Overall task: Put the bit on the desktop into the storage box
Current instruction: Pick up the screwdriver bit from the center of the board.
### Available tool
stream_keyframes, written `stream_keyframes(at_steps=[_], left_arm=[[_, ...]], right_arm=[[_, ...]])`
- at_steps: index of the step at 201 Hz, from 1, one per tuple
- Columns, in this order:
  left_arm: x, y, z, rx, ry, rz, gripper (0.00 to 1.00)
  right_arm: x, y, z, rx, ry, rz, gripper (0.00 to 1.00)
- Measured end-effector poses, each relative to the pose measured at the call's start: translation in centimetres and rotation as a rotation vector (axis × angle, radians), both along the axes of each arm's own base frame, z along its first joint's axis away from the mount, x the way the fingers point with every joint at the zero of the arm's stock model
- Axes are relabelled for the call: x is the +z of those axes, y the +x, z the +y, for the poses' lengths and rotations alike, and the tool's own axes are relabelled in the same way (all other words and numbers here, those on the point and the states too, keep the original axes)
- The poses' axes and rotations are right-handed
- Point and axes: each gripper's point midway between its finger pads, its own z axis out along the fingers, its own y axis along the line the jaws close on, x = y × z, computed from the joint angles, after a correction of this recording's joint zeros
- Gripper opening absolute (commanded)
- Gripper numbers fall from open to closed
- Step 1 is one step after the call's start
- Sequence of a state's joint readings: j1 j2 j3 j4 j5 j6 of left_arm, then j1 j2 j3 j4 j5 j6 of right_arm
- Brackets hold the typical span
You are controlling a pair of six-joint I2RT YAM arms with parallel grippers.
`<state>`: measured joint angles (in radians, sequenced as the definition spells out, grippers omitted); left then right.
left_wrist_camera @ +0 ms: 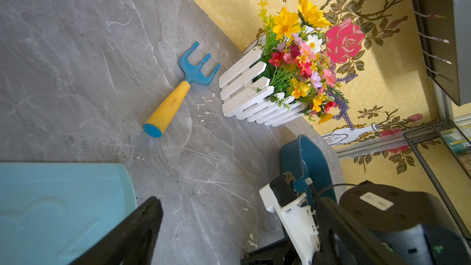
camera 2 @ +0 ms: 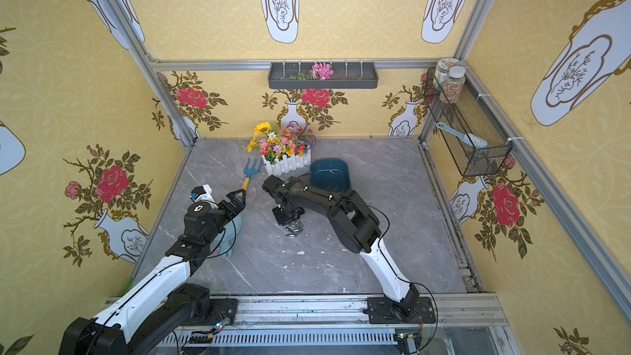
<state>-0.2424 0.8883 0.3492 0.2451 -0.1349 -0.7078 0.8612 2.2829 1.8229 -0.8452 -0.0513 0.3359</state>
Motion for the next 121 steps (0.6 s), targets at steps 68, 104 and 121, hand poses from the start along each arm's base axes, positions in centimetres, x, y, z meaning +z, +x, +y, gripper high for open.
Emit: stream_keyframes(at_steps=[68, 104, 121], left_arm=[[0.06, -0.05, 0.12, 0.003, 0.0, -0.001, 1.0], [0.16, -0.06, 0.3, 0.01, 0.001, -0.004, 1.0], [0.15, -0.09, 0.32, 0.01, 0.001, -0.004, 1.0]], right_arm=[[-0.09, 0.06, 0.25, 0.002, 0.0, 0.0, 0.08], [-0.02, 0.11, 0.35, 0.003, 0.003, -0.001, 0.06], [0.01, 0.12, 0.42, 0.003, 0.006, -0.001, 0.06]])
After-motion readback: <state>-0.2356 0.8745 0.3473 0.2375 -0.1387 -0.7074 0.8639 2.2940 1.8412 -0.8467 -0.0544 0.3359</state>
